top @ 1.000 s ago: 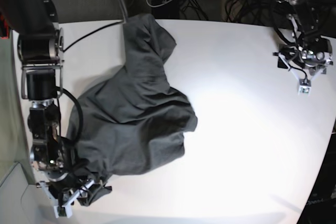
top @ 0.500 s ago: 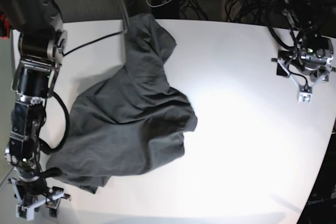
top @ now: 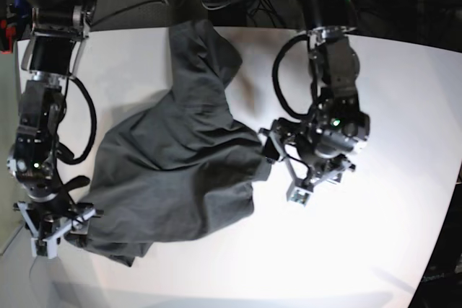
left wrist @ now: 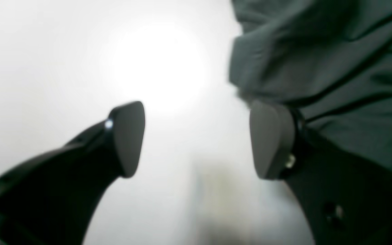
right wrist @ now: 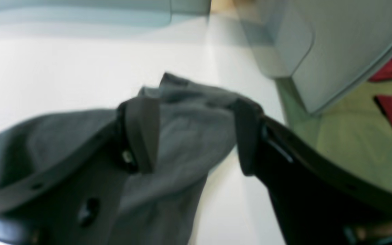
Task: Layout the t-shirt on the table in an organized manner, then fold the t-shirt properly
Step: 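Move the left gripper to the shirt's middle and grasp the fabric, then drag the held shirt fabric with the left gripper away from the right gripper, then move the right gripper to the shirt's bunched end and grasp it, then pull the grasped fabric with the right gripper toward the left gripper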
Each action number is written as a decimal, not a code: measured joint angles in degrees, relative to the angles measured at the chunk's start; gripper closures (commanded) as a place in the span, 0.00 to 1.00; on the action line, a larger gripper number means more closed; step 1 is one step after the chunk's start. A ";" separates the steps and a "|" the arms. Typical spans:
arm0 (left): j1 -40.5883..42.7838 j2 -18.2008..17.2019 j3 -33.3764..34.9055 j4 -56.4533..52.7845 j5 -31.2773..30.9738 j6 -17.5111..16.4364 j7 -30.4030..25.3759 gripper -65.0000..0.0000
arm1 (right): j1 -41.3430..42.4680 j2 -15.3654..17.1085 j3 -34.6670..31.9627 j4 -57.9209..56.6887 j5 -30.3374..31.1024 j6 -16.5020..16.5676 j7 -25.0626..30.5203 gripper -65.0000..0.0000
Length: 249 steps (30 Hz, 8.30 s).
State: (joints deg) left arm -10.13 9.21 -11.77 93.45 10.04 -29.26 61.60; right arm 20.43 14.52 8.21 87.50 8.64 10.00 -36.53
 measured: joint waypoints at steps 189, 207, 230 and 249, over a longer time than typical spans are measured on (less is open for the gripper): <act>-3.72 -23.50 10.75 -35.95 -24.39 25.64 -33.09 0.99 | 21.66 -14.86 -24.13 -64.70 -0.26 11.82 31.34 0.44; -3.48 -23.50 10.75 -35.91 -24.39 25.64 -33.31 0.99 | 19.39 -21.29 -26.62 -64.65 -0.26 11.65 31.78 0.44; 2.89 -33.40 23.65 -27.89 -24.44 26.45 -35.93 0.99 | 12.55 -21.81 -32.89 -62.97 0.83 11.65 37.81 0.45; 5.35 -36.98 21.68 -23.67 -24.48 26.03 -30.99 0.99 | 1.40 -14.32 -38.16 -30.56 -0.46 11.74 29.42 0.44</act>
State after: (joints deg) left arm -4.78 -27.77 9.91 69.78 -14.44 -3.22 30.61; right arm 21.82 0.21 -29.95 56.95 8.19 21.74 -7.11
